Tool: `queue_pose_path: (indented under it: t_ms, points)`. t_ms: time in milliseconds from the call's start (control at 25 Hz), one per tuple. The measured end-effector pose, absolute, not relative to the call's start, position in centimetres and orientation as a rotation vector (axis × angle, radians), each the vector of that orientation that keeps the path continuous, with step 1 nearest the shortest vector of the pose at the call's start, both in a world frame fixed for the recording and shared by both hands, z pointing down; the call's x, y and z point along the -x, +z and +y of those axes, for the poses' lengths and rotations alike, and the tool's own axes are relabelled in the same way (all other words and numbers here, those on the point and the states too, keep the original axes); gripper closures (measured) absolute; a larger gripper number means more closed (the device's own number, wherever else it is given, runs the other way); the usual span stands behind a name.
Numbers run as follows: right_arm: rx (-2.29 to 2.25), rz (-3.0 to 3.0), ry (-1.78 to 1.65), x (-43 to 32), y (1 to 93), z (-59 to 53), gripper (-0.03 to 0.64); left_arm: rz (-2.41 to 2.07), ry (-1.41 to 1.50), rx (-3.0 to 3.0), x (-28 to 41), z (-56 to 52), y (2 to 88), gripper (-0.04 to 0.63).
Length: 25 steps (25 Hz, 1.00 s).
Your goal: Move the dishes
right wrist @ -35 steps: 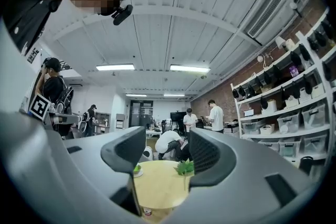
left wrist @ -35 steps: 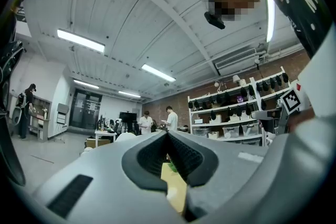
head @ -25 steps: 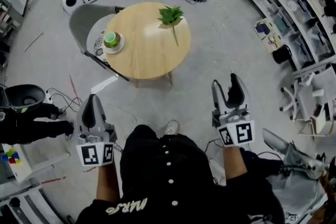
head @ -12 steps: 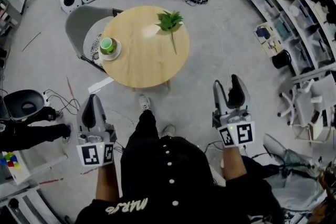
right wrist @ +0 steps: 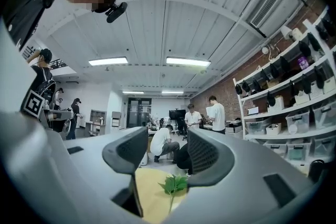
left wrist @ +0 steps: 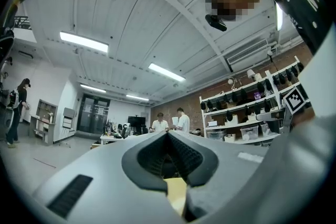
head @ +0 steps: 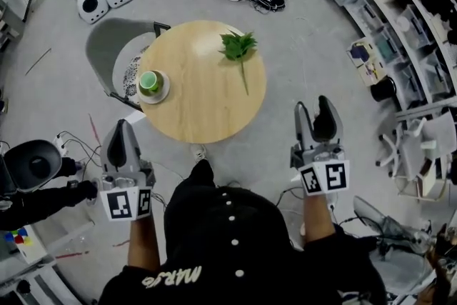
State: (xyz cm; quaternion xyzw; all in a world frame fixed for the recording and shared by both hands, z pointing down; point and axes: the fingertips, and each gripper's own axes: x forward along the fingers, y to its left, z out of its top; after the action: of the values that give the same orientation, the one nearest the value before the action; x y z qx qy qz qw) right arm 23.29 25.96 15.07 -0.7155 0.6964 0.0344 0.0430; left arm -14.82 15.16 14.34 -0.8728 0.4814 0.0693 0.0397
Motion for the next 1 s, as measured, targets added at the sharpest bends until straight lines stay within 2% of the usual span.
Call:
queue_pose_path:
  t_ms: [480,1000]
  points:
    - [2.195,2.109,0.107,-20.1,13.6,12.5,0.407,1.412,0.284,2.711,17.7,2.0,13.3,0.592]
    - [2.217,2.197,-0.051,-20.9,18.0,7.6,0.403,1.483,0.147,2.775,16.4,-3.2,18.3,0.592]
